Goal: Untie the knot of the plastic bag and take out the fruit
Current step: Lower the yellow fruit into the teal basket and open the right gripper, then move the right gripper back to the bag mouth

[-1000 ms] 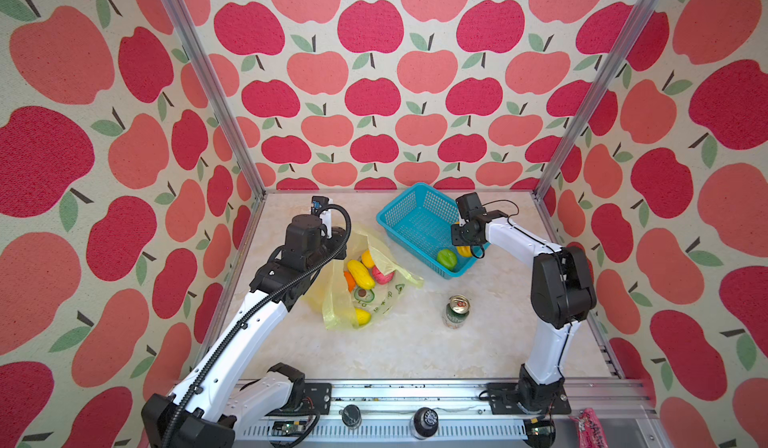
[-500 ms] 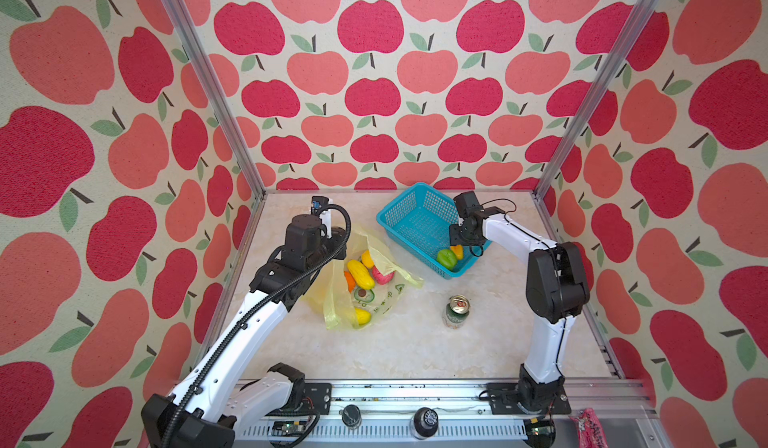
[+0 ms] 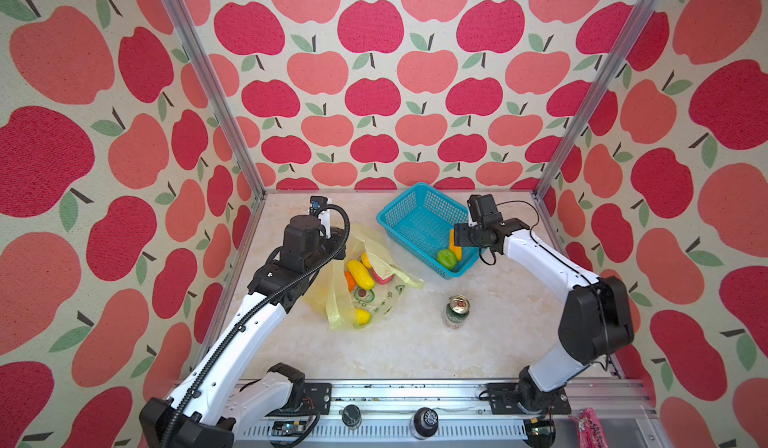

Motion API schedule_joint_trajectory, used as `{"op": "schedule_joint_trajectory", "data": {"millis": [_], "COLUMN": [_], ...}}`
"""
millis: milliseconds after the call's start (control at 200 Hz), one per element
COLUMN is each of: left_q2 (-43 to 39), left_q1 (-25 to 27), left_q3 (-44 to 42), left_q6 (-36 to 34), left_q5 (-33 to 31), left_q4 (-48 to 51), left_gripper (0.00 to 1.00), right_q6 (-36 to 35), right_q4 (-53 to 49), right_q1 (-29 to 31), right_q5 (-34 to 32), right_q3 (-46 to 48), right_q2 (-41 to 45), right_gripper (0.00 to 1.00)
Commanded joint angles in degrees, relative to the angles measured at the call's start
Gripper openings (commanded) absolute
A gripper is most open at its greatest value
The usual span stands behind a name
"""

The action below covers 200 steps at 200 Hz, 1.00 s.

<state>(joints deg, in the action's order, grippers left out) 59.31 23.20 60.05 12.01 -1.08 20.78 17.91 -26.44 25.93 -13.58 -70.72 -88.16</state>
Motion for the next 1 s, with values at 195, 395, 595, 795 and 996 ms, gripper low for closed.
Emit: {"op": "schedule_joint_trajectory", "data": {"millis": [195,395,595,795,996], "left_q2": [2.1,2.1,5.2,4.9,3.3], "left_q1": [0.5,0.4,0.4,0.5,0.5], "left_q3": [2.1,2.1,3.1,3.4,2.3], "left_q6": [-1.6,-2.5,-2.6,-2.4,-2.2], "left_q5": [-0.1,-0.4,1.2,0.9,0.6], "left_q4": [0.0,-1.1,-1.2,-0.3,-0.6], "left_gripper": [0.0,0.0,0.0,0.0,0.0], "right_q6": [-10.9,-20.8,-30.0,-36.3,-34.0], "right_q4": [20.6,30.9,33.7,36.2,33.7], "right_q1": [12.2,23.8,37.7,48.0,48.5], "right_q5": [-5.5,-4.8,-6.7,-10.1,-6.4], "right_q3": [16.1,22.8,21.8,18.9,14.3], "right_q2": [24.4,33.9,33.5,23.6,13.4], "right_gripper": [0.52,0.4,0.35,0.3,0.25]}}
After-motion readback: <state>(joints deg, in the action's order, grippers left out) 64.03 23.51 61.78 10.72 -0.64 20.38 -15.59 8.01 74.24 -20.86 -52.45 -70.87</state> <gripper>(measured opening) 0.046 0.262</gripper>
